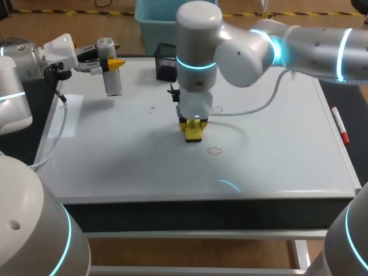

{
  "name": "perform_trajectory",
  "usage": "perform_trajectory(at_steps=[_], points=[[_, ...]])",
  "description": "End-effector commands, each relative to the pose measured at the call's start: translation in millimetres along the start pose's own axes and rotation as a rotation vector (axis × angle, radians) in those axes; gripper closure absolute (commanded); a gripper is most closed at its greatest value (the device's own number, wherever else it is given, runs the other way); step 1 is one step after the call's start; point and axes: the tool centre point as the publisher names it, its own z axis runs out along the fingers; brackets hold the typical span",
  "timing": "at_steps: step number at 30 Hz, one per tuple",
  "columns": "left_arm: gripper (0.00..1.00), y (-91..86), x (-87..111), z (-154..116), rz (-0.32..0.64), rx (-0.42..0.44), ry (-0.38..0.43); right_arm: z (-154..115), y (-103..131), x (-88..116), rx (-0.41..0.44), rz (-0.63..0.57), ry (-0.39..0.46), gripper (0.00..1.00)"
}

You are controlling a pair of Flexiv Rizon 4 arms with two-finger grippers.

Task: Pick up the inspection probe, press it on each red-marked spot on the whiteboard one by one, put down the probe, pick up the eraser, and wipe off all the red marks.

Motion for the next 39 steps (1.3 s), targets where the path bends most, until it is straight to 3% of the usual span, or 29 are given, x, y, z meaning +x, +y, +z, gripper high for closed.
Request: perform_trajectory(at_steps=[1,17,23,35,39], points=[[1.0,-1.0,-0.1,-0.4,0.0,0.0,0.001,-0.5,2.4,11.7,0.007,0.002,-0.003,1.0],[1.0,-1.0,-0.1,-0.4,0.0,0.0,0.001,-36.3,-5.1,32.6,0.047,-0.024,-0.041,1.0],[1.0,-1.0,-0.1,-0.4,0.0,0.0,0.001,-36.0,-9.0,15.9,0.044,-0.043,-0.056,1.0],[1.0,-1.0,-0.1,-0.4,0.0,0.0,0.001,-15.7,-10.4,-39.2,-0.006,-0.121,-0.08,1.0],[1.0,-1.0,-0.1,-0.4,0.0,0.0,0.001,-11.3,-9.9,-46.3,-0.019,-0.132,-0.078,1.0]])
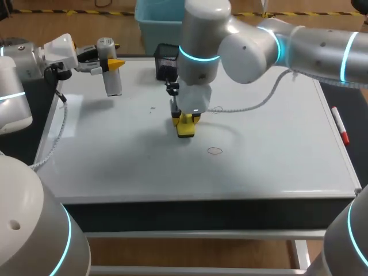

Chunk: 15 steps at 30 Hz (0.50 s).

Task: Pick up the inspection probe, press it on each red-marked spot on the whiteboard one by one, put down the probe, pick up the eraser, and wipe off all the red marks.

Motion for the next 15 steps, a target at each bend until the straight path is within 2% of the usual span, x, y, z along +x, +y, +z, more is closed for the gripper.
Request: perform_trajectory(at_steps=[1,15], points=[[1.0,-1.0,-0.1,-0.4,0.0,0.0,0.001,9.5,-10.1,-11.2,-0.021,-0.003,0.018,1.0],[1.0,-1.0,-0.1,-0.4,0.0,0.0,0.001,19.8,-4.9,0.4,-0.057,0.012,0.032,1.0]])
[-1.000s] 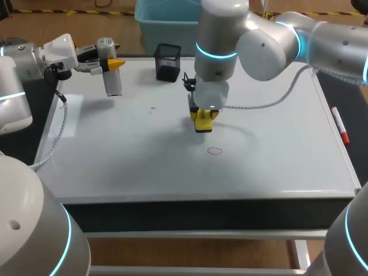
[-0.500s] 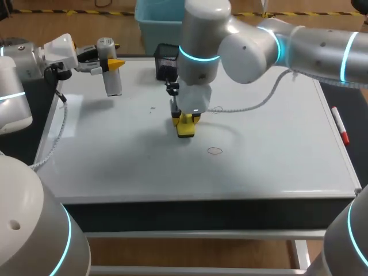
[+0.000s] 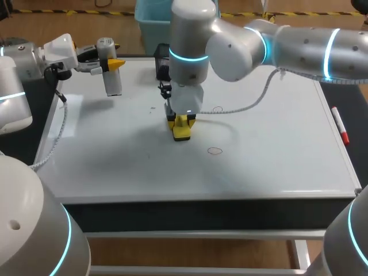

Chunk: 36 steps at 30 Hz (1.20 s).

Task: Pick up the inspection probe, press it on each red-marked spot on the whiteboard one by one, put down the probe, pick up the eraser, and wipe off all the red marks.

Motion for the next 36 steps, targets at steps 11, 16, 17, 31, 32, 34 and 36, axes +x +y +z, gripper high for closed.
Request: perform_trajectory(at_steps=[11,16,17,31,32,34,36], points=[[1.0,-1.0,-0.1,-0.4,0.0,0.0,0.001,-2.7,5.7,36.2,0.015,0.069,0.019,1.0],[1.0,-1.0,-0.1,-0.4,0.0,0.0,0.001,-7.7,7.7,47.0,0.031,0.094,0.026,1.0],[1.0,-1.0,-0.1,-0.4,0.0,0.0,0.001,-8.3,7.3,48.8,0.032,0.096,0.027,1.0],[1.0,-1.0,-0.1,-0.4,0.0,0.0,0.001,-38.2,6.8,64.0,0.081,0.088,0.011,1.0],[1.0,-1.0,-0.1,-0.4,0.0,0.0,0.001,-40.6,5.5,66.9,0.079,0.091,0.001,1.0],[1.0,-1.0,-0.1,-0.4,0.0,0.0,0.001,-43.6,3.5,70.6,0.087,0.09,0.019,1.0],[1.0,-1.0,-0.1,-0.4,0.0,0.0,0.001,-45.6,2.0,73.3,0.089,0.089,0.022,1.0]])
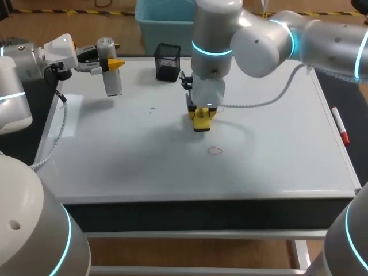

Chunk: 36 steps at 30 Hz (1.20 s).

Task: Pick up the inspection probe, press it on each red-marked spot on the whiteboard one by one, put down the probe, pick up the eraser, and wipe off all the red marks.

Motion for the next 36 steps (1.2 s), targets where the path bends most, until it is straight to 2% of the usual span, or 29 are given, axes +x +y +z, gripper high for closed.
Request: perform_trajectory(at_steps=[1,4,6,9,14,18,26,33,36], points=[[1.0,-1.0,-0.1,-0.3,0.0,0.0,0.001,-10.4,0.8,10.9,0.007,-0.006,-0.002,1.0],[1.0,-1.0,-0.1,-0.3,0.0,0.0,0.001,-12.1,-2.4,15.6,0.007,-0.004,-0.01,1.0],[1.0,-1.0,-0.1,-0.3,0.0,0.0,0.001,-13.0,-6.2,21.6,0.0,0.005,-0.045,1.0],[1.0,-1.0,-0.1,-0.3,0.0,0.0,0.001,-13.1,-17.9,39.9,-0.003,0.03,-0.031,1.0],[1.0,-1.0,-0.1,-0.3,0.0,0.0,0.001,-17.5,-42.1,90.0,-0.008,0.111,-0.002,1.0],[1.0,-1.0,-0.1,-0.3,0.0,0.0,0.001,-23.9,-58.5,133.9,-0.003,0.179,-0.051,1.0],[1.0,-1.0,-0.1,-0.3,0.0,0.0,0.001,-31.8,-84.8,223.4,0.004,0.328,-0.003,1.0],[1.0,-1.0,-0.1,-0.3,0.0,0.0,0.001,-36.3,-99.0,283.8,-0.003,0.415,-0.055,1.0],[1.0,-1.0,-0.1,-0.3,0.0,0.0,0.001,-35.3,-104.2,306.1,-0.007,0.445,-0.044,1.0]])
